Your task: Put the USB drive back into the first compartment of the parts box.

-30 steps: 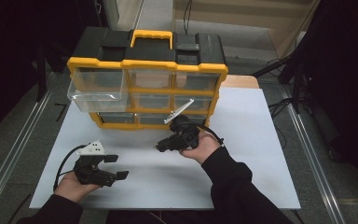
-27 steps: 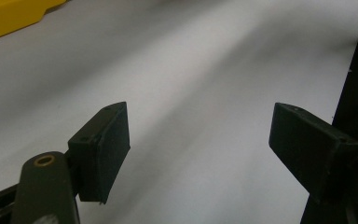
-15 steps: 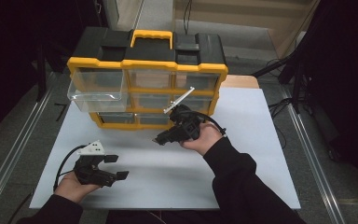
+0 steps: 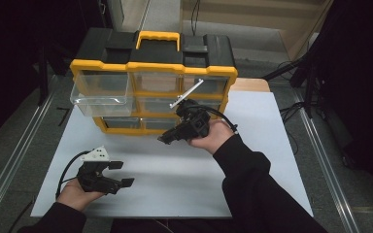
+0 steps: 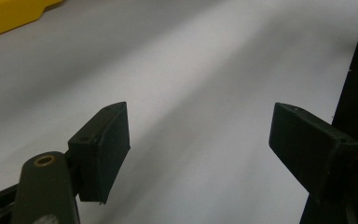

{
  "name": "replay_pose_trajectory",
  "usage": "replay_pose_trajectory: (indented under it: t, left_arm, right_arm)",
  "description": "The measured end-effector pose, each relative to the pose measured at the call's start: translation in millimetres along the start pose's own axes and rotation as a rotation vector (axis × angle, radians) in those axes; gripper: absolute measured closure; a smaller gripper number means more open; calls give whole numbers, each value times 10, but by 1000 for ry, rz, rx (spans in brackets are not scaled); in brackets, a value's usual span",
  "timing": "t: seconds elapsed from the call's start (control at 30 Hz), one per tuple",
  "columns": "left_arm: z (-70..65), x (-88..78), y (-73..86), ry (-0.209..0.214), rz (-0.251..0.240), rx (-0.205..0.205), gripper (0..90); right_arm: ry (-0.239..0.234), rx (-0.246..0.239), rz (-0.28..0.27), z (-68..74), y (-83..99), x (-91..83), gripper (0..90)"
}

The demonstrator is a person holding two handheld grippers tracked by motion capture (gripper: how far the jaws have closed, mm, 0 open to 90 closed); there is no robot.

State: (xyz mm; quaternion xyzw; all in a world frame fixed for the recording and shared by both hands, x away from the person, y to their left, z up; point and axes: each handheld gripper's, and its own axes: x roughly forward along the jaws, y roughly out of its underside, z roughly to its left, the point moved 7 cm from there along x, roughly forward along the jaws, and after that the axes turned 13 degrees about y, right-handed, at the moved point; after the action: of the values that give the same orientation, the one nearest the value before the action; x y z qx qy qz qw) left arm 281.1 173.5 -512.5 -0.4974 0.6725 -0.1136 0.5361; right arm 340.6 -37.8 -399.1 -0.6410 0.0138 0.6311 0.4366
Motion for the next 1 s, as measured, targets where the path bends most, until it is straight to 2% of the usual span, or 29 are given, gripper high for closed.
replay_pose_trajectory:
  t: [0.37,1.0]
  left_arm:
    - [0,1,0,1,0,0,212]
    - [-4,4,1,5,3,1,212]
  right_arm:
    - [6,-21,10,43,-156,-171,764]
    - [6,-29,6,69,-389,-397,763]
